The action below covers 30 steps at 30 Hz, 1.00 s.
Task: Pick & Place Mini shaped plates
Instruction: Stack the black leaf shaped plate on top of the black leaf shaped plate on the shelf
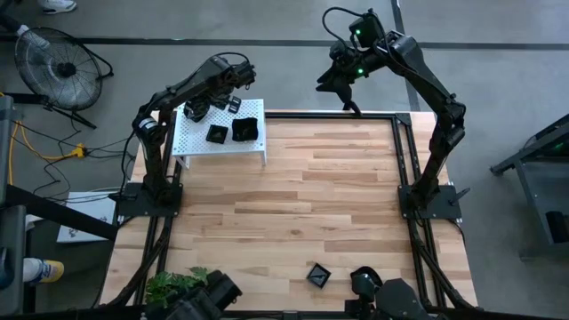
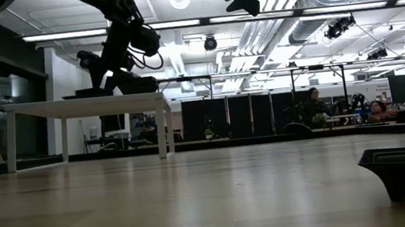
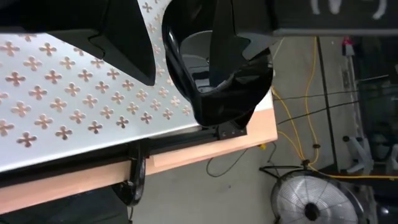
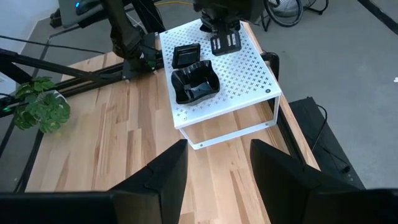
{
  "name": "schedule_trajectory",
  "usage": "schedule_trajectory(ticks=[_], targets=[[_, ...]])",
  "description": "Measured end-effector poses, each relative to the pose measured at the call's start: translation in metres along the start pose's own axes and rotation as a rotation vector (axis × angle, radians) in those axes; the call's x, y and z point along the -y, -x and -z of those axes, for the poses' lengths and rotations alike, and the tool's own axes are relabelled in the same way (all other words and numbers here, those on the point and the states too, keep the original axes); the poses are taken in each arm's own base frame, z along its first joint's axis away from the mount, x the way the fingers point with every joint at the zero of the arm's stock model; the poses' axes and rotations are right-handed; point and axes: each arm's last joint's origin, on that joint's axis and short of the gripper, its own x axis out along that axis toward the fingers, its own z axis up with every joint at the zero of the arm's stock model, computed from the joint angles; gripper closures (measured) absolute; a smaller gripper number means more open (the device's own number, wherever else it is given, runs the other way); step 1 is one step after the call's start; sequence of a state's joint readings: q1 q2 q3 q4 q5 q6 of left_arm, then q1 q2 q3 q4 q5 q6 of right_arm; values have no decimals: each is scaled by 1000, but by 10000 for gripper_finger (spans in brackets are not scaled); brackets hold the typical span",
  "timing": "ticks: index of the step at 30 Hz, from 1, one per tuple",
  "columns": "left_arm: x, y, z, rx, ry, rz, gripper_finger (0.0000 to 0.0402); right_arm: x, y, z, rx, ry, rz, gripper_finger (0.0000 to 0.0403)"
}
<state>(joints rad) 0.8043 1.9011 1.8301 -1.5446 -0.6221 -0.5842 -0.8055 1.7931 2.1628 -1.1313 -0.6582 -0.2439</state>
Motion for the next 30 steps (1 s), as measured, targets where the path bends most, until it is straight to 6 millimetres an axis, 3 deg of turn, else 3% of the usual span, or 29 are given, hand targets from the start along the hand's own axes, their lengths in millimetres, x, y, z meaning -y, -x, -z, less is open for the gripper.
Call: schedule_trajectory(ticks=[6,16,30], targets=[[0,0,0,1,4,-1,262,0,0,0,0,0,0,234],[0,0,0,0,1,1,324,0,0,0,0,0,0,234],[0,0,0,10,28,-14,327,0,0,0,-1,0,0,233]])
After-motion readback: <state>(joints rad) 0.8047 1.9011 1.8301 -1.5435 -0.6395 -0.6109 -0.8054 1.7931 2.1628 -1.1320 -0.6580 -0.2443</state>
